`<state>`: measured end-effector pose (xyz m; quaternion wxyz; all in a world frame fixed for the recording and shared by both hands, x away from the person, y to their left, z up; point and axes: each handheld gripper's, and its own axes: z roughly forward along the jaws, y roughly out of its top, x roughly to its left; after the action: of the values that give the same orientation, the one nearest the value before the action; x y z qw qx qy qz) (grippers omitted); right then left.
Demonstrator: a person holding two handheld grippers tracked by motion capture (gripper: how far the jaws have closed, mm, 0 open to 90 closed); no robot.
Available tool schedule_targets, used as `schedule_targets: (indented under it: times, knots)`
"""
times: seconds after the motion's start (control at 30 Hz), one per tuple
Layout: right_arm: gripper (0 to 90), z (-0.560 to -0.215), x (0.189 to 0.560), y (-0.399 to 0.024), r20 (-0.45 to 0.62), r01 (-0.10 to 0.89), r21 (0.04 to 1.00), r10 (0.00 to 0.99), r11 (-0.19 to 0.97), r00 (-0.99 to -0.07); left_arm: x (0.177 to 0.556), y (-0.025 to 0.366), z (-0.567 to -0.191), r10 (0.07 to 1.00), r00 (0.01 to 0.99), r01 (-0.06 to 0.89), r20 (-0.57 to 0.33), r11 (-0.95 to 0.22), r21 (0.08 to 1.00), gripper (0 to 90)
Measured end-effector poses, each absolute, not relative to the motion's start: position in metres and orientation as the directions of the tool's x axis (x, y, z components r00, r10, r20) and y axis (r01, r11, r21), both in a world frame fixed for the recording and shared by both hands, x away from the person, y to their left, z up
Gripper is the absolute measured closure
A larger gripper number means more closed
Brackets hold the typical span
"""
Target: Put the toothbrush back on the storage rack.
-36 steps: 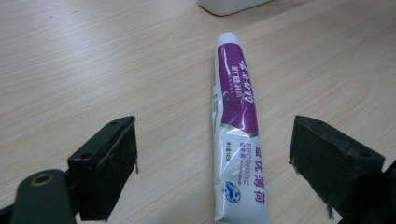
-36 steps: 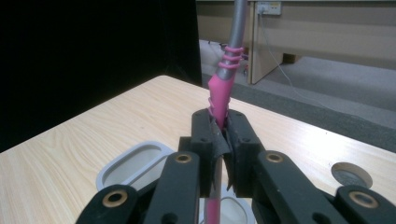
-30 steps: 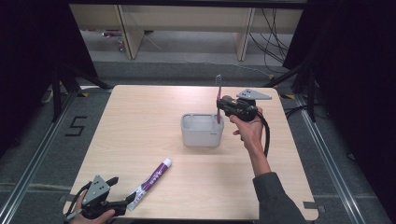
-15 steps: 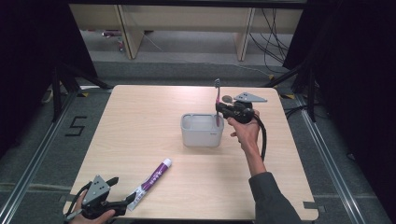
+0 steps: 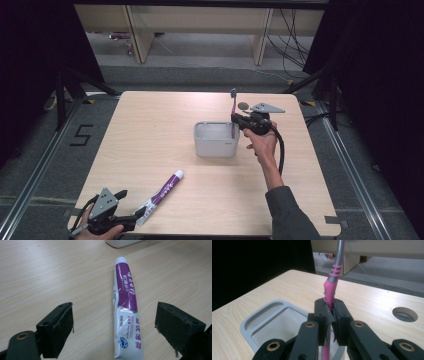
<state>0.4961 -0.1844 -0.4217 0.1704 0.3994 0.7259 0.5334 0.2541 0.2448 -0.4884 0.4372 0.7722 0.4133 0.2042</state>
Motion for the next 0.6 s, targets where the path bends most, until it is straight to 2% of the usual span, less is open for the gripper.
schedule_targets:
  times: [0.6]
  knots:
    - [82.4,-0.4324,0.4988,-0.1810,0.169,0.401,0.906,0.756,0.133,-0.632,0.2540,0.2447,-0.4884,0.816,0.577,0.460,-0.046,-0.278,0.843,14.8]
